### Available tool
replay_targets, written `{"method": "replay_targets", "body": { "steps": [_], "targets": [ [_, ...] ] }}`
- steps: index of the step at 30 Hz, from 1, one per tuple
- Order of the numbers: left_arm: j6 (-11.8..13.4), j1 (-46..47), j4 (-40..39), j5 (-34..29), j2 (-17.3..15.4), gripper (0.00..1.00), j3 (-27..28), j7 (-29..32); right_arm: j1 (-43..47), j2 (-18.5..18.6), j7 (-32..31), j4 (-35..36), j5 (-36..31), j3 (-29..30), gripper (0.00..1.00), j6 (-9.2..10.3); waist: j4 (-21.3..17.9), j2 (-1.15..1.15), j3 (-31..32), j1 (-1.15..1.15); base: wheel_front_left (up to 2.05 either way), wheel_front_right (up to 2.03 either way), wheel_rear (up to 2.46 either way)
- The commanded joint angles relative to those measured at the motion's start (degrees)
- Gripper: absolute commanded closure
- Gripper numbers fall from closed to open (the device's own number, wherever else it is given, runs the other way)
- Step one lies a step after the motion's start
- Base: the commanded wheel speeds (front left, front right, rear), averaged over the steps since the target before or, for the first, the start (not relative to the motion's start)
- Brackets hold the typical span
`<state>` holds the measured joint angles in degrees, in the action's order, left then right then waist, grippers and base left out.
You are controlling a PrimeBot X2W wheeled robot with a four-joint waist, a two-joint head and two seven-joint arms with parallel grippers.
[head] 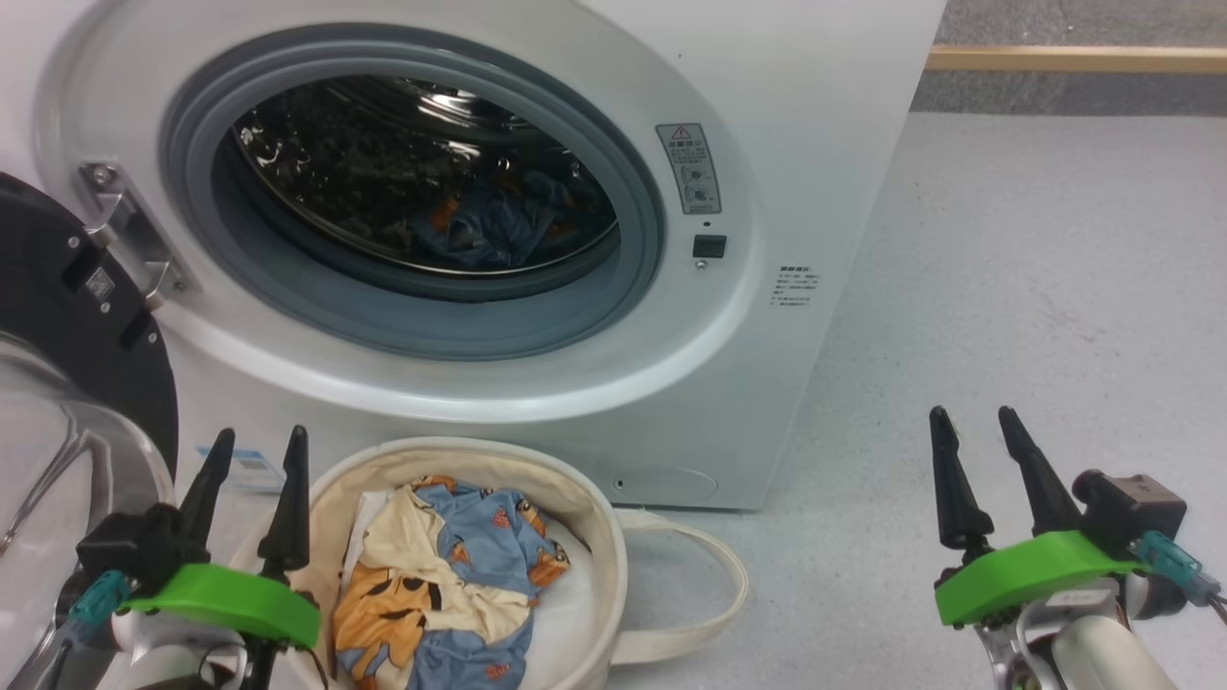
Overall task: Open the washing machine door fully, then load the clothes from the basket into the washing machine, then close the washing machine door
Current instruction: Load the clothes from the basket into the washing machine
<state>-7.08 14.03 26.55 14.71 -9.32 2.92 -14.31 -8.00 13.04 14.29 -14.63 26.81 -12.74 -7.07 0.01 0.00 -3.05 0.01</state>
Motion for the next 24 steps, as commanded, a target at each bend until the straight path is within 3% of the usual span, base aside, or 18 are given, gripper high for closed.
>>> {"method": "replay_targets", "body": {
  "steps": [1,11,24],
  "targets": [
    [-0.09,2.49,-1.15,-0.45,-1.05,0.0,2.51,-0.69,-2.23,0.37,0.71,1.73,0.35,-1.21,0.0,-0.42,-0.05,0.0,-0.45,-0.01,0.0,0.0,0.0],
    [-0.32,4.11,4.79,-0.33,0.95,0.0,1.16,-0.69,-3.97,0.15,0.71,1.96,-0.02,-2.07,0.0,-0.42,-0.42,0.0,-3.94,-0.01,0.0,0.0,0.0],
    [-0.4,11.29,22.54,5.91,1.86,0.0,-6.15,-0.69,-7.27,1.41,0.71,1.71,-0.86,-4.67,0.0,-0.42,-1.77,0.0,-10.62,-0.01,0.0,0.0,0.0]
  ]
}}
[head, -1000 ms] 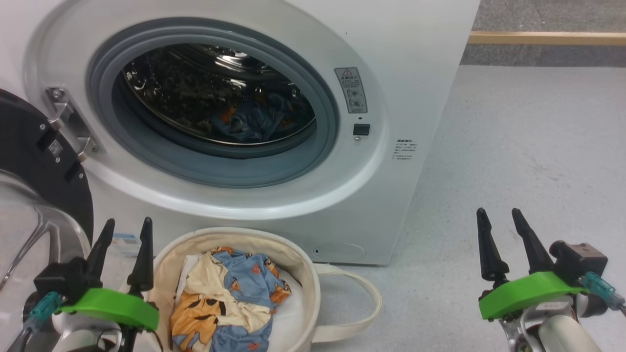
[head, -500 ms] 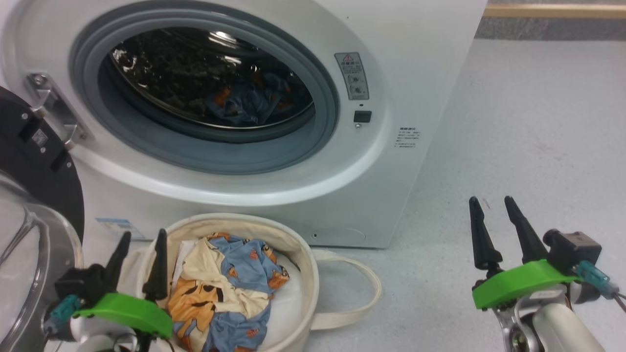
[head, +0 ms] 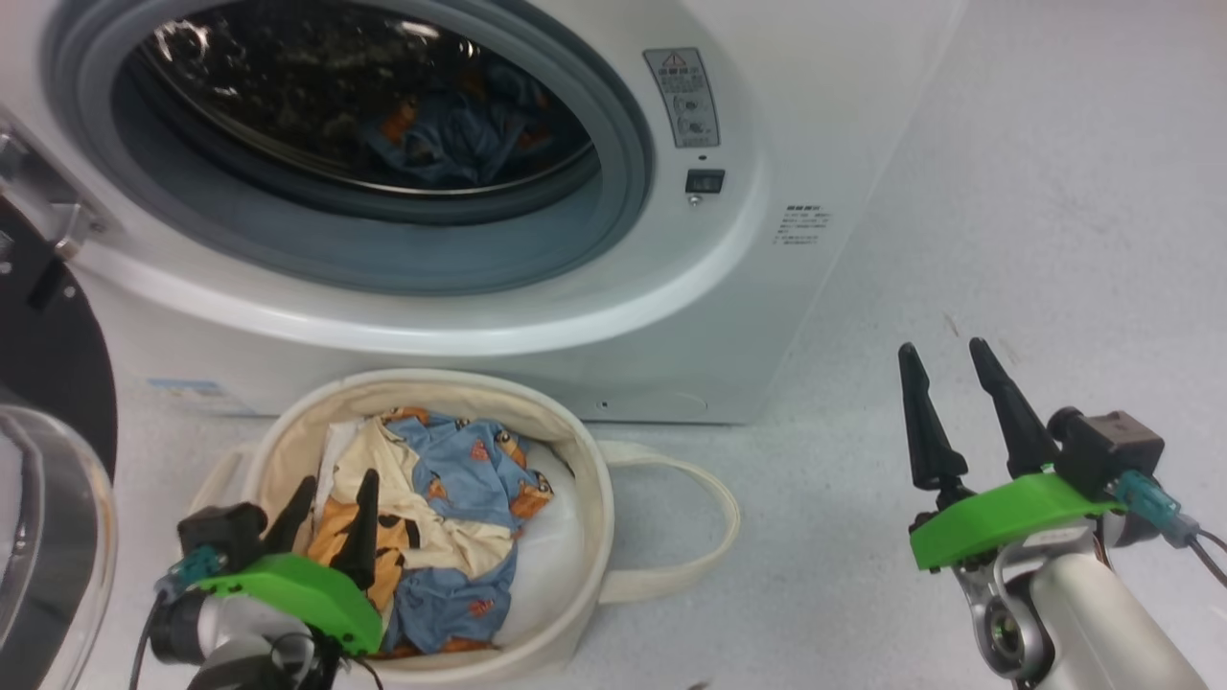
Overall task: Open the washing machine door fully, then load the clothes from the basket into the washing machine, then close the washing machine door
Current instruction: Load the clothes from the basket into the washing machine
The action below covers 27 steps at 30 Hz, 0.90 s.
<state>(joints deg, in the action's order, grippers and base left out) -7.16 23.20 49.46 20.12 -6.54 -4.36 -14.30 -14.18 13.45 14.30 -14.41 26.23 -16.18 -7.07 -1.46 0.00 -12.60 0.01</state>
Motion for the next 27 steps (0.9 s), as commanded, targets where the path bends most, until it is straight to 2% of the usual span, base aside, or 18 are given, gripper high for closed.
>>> {"method": "replay_targets", "body": {
  "steps": [1,8,21,27],
  "targets": [
    [-0.32,2.8,1.25,0.92,-0.88,0.0,0.3,-0.7,-1.38,1.09,0.7,1.48,-0.3,-1.33,0.0,-0.42,-0.37,0.0,-1.59,-0.01,0.0,0.0,0.0],
    [-0.32,7.66,9.08,3.86,-0.76,0.0,-4.2,-0.7,-3.2,1.82,0.7,1.77,-0.67,-1.51,0.0,-0.42,-0.6,0.0,-5.54,-0.01,0.0,0.0,0.0],
    [-0.33,17.59,15.99,10.13,-0.43,0.0,-14.21,-0.7,-7.91,3.65,0.48,4.91,-2.19,0.25,0.0,-0.42,-0.6,0.0,-17.23,-0.01,0.0,0.0,0.0],
    [-0.33,22.05,19.17,12.89,-0.25,0.0,-16.97,-0.62,-9.2,3.95,-0.5,7.67,-3.79,1.71,0.0,-0.42,-0.69,0.0,-21.79,-0.01,0.0,0.0,0.0]
  ]
}}
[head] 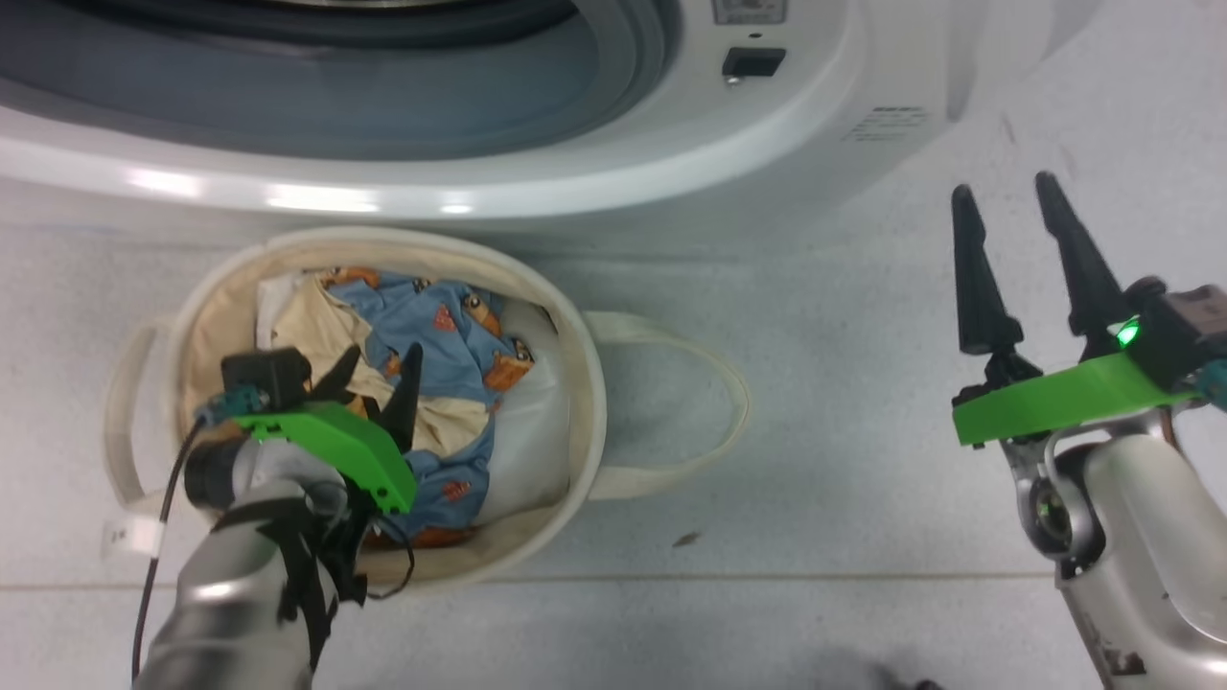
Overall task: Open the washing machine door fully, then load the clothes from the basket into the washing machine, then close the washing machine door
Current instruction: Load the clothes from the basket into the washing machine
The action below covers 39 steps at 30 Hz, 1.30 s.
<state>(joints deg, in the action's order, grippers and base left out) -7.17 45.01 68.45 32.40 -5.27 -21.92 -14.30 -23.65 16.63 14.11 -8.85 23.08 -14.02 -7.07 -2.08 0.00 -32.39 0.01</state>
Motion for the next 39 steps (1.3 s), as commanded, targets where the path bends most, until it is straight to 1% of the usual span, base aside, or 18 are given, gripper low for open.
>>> {"method": "replay_targets", "body": {
  "steps": [1,6,10,12,17,22,25,27,28,35,39],
  "targets": [
    [-0.32,0.81,0.88,0.85,-1.56,0.0,0.07,-0.28,0.18,0.76,-0.51,2.63,-0.9,-0.24,0.0,-0.42,-0.16,0.0,-2.59,-0.01,0.0,0.0,0.0],
    [-0.32,2.59,3.95,0.4,-2.14,0.0,-2.5,3.4,0.39,0.53,-1.3,4.81,-1.86,0.96,0.0,-0.42,-0.68,0.0,-4.56,-0.01,0.0,0.0,0.0],
    [0.18,2.48,5.11,-2.12,-2.65,0.0,-5.97,10.58,0.97,0.22,-1.82,5.94,-2.36,1.7,0.0,-0.42,-0.92,0.0,-5.61,-0.01,0.0,0.0,0.0],
    [0.8,2.44,5.3,-2.16,-2.78,0.0,-6.34,13.65,1.2,0.04,-1.92,6.4,-2.53,1.99,0.0,-0.42,-1.04,0.0,-5.98,-0.01,0.0,0.0,0.0],
    [1.09,3.38,5.42,-3.38,-3.23,0.0,-8.0,15.02,1.56,-0.26,-2.37,7.53,-2.88,2.53,0.0,-0.42,-1.47,0.0,-7.49,-0.01,0.0,0.0,0.0],
    [1.29,4.25,5.47,-4.0,-3.29,0.0,-9.16,18.11,1.68,-0.37,-2.73,8.53,-3.22,3.0,0.0,-0.42,-1.72,0.0,-9.02,-0.01,0.0,0.0,0.0],
    [2.31,4.79,5.48,-3.95,-3.43,0.0,-9.37,20.27,1.87,-0.51,-2.89,9.26,-3.39,3.19,0.0,-0.42,-2.07,0.0,-10.09,-0.01,0.0,0.0,0.0],
    [4.74,4.97,5.49,-4.37,-3.98,0.0,-9.69,21.5,2.06,-0.7,-2.86,9.66,-3.48,3.42,0.0,-0.42,-2.39,0.0,-10.64,-0.01,0.0,0.0,0.0],
    [5.39,5.09,5.49,-4.48,-4.02,0.0,-9.84,21.96,2.17,-0.81,-2.86,9.87,-3.48,3.51,0.0,-0.42,-2.6,0.0,-11.0,-0.01,0.0,0.0,0.0],
    [6.24,6.47,5.5,-5.01,-3.7,0.0,-10.97,23.06,2.56,-1.35,-2.76,10.83,-3.58,4.06,0.0,-0.42,-3.3,0.0,-13.28,-0.01,0.0,0.0,0.0],
    [8.53,6.81,5.5,-4.79,-3.92,0.0,-10.87,23.73,2.56,-1.45,-2.64,11.16,-3.52,4.37,0.0,-0.42,-3.73,0.0,-14.06,-0.01,0.0,0.0,0.0]
  ]
}}
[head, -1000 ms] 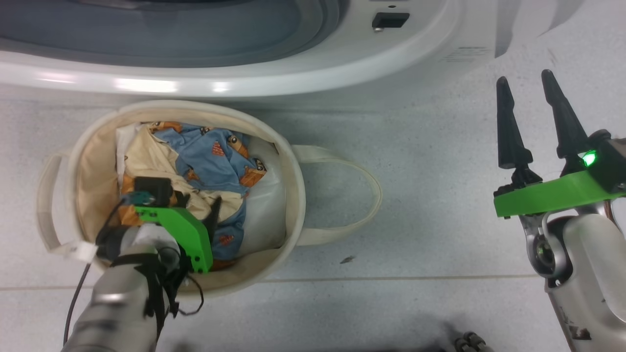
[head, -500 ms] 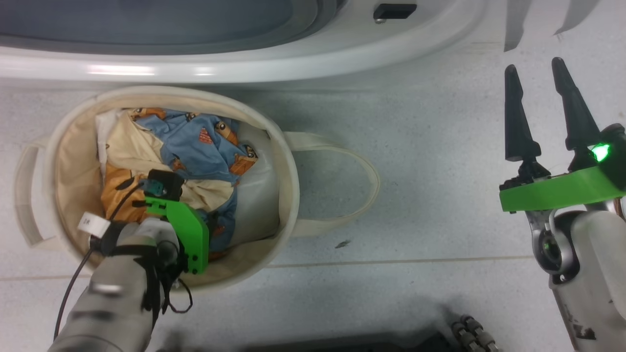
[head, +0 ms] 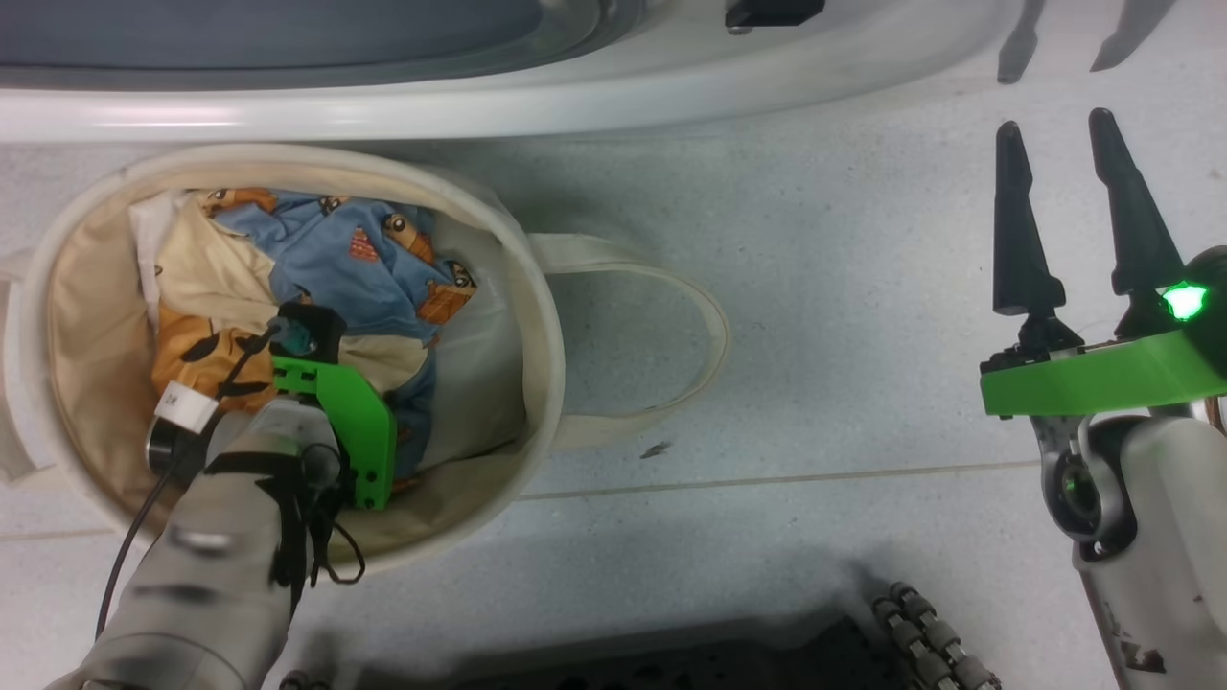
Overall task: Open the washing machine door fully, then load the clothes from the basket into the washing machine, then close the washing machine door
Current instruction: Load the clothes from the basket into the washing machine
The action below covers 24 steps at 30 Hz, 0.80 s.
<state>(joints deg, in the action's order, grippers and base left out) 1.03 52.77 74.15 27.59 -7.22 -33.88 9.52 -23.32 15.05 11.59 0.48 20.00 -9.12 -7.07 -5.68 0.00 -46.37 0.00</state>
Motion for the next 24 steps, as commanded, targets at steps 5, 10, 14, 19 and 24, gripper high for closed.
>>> {"method": "replay_targets", "body": {
  "steps": [5,10,14,19,24],
  "targets": [
    [0.54,-1.02,-0.2,0.79,-1.77,1.0,1.37,-0.32,2.2,0.05,0.0,1.73,-0.4,-0.4,0.0,-0.42,-0.42,0.0,-0.14,0.0,0.0,0.0,0.0],
    [0.41,-0.93,-0.2,1.62,-1.65,1.0,1.76,-1.54,1.87,0.06,0.26,1.19,-0.15,-0.54,0.0,-0.42,-0.07,0.0,0.34,0.0,0.0,0.0,0.0],
    [0.1,-1.37,-0.2,2.42,-1.46,1.0,2.25,-3.98,1.4,-0.12,0.83,0.17,0.3,-1.15,0.0,-0.42,0.4,0.0,1.88,0.0,0.0,0.0,0.0],
    [-1.74,-2.63,-0.21,3.88,-0.78,1.0,3.3,-10.33,0.69,-0.74,1.88,-2.29,1.41,-2.53,0.0,-0.42,0.97,0.0,5.75,0.0,0.0,0.0,0.0],
    [-4.09,-4.5,-0.22,6.04,-0.31,1.0,5.08,-17.8,0.41,-1.37,2.76,-5.88,3.01,-4.43,0.0,-0.42,1.74,0.0,11.14,0.0,0.0,0.0,0.0]
  ]
}}
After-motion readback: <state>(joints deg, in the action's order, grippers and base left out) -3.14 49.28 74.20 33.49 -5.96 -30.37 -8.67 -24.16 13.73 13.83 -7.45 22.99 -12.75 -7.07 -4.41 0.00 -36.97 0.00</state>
